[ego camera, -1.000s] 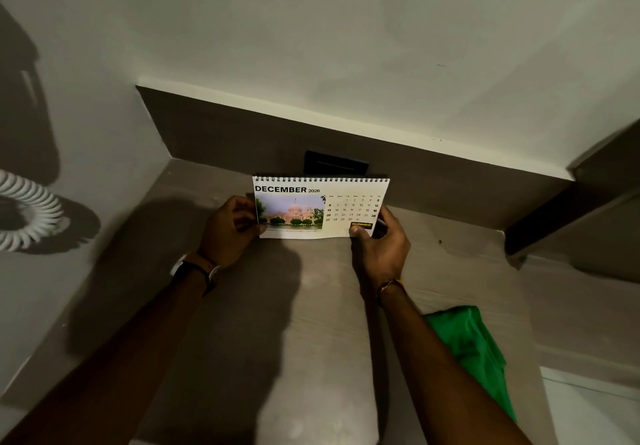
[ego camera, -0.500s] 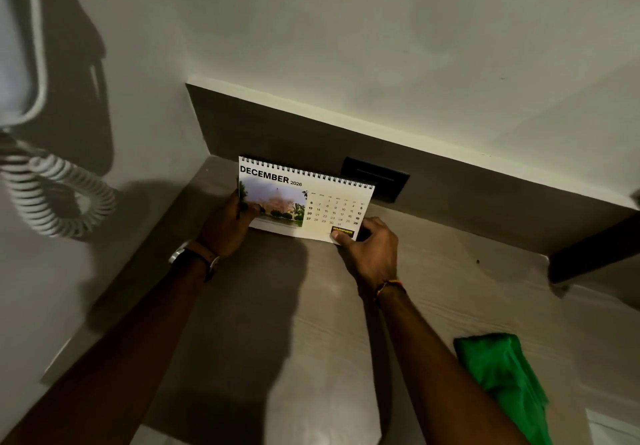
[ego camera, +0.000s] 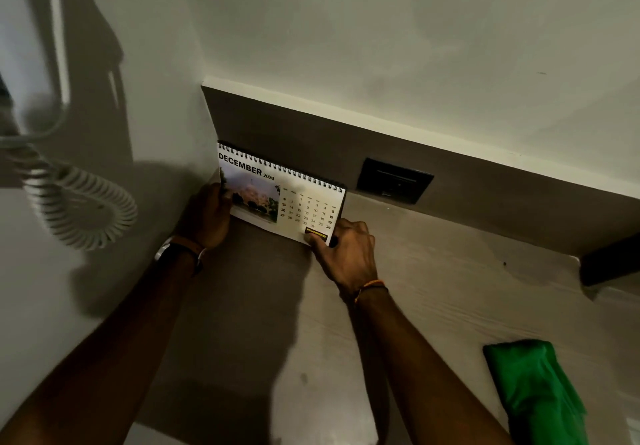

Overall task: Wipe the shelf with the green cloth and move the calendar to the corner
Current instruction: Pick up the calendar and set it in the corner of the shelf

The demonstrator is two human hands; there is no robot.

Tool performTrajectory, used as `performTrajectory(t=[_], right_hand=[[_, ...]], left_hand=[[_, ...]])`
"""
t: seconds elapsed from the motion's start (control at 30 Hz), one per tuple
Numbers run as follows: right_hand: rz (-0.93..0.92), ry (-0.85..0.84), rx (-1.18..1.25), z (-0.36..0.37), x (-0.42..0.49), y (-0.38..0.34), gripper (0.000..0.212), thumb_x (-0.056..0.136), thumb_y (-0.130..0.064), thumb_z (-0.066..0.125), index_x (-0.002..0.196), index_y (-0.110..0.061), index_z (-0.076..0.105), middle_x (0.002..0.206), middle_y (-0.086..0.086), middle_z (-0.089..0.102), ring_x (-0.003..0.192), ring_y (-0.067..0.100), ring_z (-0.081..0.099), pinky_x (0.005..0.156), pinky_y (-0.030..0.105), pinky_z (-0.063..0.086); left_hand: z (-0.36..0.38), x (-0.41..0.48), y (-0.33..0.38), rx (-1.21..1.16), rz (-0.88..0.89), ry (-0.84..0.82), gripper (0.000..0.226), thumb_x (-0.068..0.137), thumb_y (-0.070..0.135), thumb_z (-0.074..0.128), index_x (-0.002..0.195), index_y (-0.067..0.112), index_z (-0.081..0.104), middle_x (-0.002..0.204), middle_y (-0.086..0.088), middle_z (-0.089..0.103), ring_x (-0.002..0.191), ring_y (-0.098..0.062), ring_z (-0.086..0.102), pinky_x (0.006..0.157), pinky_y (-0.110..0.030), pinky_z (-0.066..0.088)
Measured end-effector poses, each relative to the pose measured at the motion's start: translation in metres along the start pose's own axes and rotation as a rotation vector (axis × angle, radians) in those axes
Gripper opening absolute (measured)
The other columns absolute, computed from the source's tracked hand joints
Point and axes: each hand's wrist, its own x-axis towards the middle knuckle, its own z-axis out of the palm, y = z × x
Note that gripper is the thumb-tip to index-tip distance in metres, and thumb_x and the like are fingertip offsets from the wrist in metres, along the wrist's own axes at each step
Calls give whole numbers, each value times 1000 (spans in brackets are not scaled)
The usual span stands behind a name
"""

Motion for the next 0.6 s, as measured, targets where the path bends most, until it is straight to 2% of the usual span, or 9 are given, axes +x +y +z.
performTrajectory(t=[0.13, 0.37, 0.6], right_hand=[[19, 24, 6, 4, 1, -3, 51, 88, -66, 59, 122, -30, 68, 117, -7, 71, 110, 18, 50, 86, 36, 33], [48, 34, 21, 1, -1, -7, 48, 88, -64, 61, 121, -30, 71, 116, -6, 73, 108, 18, 51, 91, 41, 41], [65, 22, 14, 0, -2, -10, 49, 89, -63, 61, 123, -30, 71, 117, -5, 74, 109, 21, 52, 93, 44, 44]], left_hand=[[-5, -4, -1, 0, -9, -23, 42, 105, 27, 38, 142, 10, 46, 138, -18, 55, 127, -35, 52, 107, -48, 42], [-6, -6, -1, 19, 0, -14, 38, 103, 26, 41, 138, 12, 47, 134, -19, 59, 121, -38, 56, 101, -46, 45], [-7, -6, 2, 28, -7, -26, 42, 103, 23, 42, 143, 12, 41, 140, -20, 54, 128, -39, 52, 106, -54, 43]])
